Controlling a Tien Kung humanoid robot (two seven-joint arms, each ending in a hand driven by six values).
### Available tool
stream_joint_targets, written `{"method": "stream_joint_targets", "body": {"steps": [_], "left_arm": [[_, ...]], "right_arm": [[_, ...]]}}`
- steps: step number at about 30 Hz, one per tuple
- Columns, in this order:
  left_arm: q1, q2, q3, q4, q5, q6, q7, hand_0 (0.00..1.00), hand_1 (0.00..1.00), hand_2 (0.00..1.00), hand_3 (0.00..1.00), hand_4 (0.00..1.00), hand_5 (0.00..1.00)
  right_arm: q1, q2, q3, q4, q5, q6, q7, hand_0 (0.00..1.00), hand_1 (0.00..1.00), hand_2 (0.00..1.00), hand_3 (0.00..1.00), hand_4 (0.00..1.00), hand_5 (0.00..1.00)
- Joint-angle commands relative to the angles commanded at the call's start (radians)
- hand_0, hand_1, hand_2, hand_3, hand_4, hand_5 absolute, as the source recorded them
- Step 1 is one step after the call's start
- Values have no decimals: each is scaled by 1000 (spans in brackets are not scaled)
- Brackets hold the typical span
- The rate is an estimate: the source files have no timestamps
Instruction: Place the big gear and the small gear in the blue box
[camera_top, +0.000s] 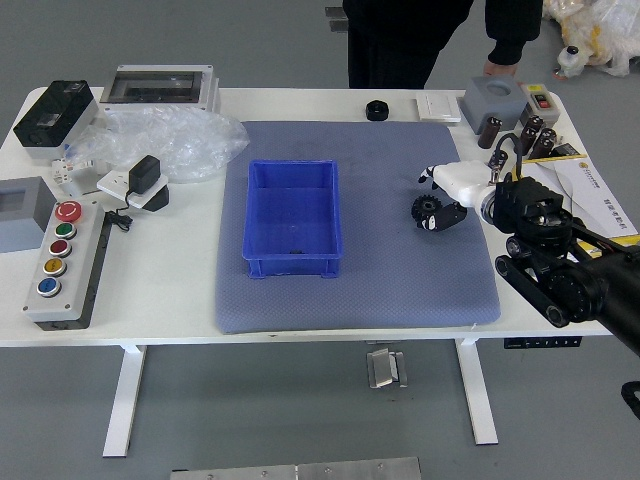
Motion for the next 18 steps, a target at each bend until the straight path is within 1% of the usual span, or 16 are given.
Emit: {"method": "stream_joint_targets", "body": {"steps": [18], "left_arm": [[1,-1,9,0,2,0,1,850,817,798,821,675,303]], "right_arm": [[16,31,-19,-68,12,-8,14,630,578,690,775,865,392]]}}
